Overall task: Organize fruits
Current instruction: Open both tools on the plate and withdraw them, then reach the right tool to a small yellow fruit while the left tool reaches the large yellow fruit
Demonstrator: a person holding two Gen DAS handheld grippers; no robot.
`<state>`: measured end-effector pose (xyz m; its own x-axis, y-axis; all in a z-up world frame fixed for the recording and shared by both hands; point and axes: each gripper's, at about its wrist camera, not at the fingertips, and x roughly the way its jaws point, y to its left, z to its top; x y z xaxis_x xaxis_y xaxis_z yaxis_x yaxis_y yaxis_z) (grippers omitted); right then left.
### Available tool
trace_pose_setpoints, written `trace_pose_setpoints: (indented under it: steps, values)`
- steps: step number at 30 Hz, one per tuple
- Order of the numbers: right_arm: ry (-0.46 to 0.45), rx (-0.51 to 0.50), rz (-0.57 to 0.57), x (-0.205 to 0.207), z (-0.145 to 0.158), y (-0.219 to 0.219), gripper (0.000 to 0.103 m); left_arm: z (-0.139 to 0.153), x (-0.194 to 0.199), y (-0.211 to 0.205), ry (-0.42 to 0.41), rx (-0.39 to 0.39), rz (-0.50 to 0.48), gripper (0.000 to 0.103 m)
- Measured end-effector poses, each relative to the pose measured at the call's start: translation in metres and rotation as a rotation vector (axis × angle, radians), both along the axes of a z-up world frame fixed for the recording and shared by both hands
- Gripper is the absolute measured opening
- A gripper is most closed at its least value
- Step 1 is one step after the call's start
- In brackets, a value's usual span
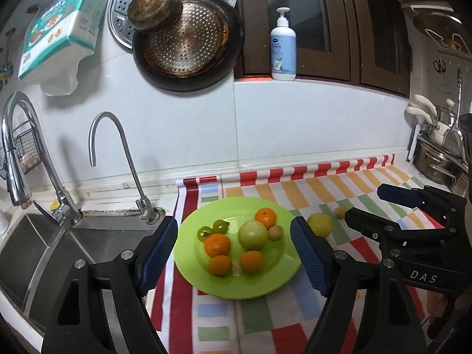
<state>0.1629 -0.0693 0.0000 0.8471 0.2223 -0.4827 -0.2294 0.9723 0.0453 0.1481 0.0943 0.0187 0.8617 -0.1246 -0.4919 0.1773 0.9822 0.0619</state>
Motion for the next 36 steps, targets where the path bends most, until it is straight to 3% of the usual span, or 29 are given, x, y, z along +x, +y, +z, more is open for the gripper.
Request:
trace_pose_setpoints:
  steps: [19,36]
  values:
    - [-0.029,-0.024,0.018,-0.017,0.004,-0.076,0.073,0.003,-0.027,-0.087,-0.061,0.050,0.017,0.086]
    - [0.024,-0.044,0.089,0.023,-0.022,-0.120,0.073,-0.035,0.012,-0.144,-0.008,0.118,-0.022,0.090]
